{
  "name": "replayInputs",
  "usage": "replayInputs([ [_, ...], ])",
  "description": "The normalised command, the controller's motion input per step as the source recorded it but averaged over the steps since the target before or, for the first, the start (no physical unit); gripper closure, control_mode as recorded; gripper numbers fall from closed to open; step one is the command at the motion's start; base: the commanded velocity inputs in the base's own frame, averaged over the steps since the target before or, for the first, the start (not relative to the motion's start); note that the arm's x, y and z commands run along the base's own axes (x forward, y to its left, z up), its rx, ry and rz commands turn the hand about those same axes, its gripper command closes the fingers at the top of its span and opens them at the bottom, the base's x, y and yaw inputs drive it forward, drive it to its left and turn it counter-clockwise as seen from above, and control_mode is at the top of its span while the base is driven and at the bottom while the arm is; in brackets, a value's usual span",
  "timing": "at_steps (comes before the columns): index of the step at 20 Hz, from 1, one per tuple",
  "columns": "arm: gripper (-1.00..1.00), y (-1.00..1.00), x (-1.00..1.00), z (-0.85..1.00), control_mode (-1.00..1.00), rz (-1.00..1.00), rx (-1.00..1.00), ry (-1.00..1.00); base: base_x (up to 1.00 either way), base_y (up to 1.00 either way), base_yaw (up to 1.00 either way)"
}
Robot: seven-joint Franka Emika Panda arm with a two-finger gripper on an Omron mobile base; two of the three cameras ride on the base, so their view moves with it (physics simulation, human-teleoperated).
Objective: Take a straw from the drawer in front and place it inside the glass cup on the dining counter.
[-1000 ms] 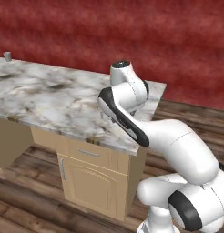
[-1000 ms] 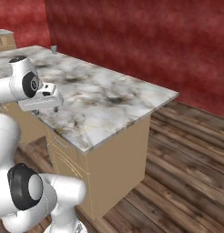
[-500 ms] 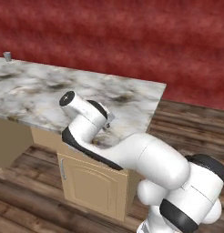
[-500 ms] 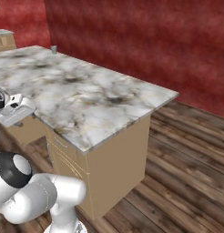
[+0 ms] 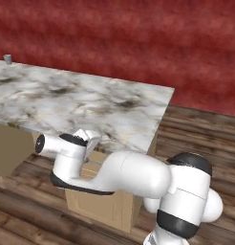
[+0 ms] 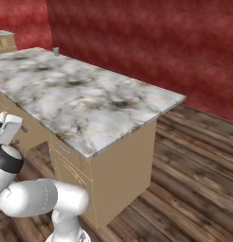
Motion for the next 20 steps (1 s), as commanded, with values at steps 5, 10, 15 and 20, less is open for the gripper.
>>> replayInputs([
  [5, -1.0, 0.09, 0.01, -0.46, -1.0, 0.0, -0.23, -0.05, 0.0, 0.0, 0.0],
  [10, -1.0, 0.0, 0.08, -0.49, -1.0, 0.0, -0.21, 0.0, 0.0, 0.0, 0.0],
  [15, -1.0, -0.02, 0.08, -0.49, -1.0, 0.0, -0.16, -0.01, 0.0, 0.0, 0.0],
  [20, -1.0, -0.05, 0.03, -0.39, -1.0, 0.0, -0.14, -0.04, 0.0, 0.0, 0.0],
])
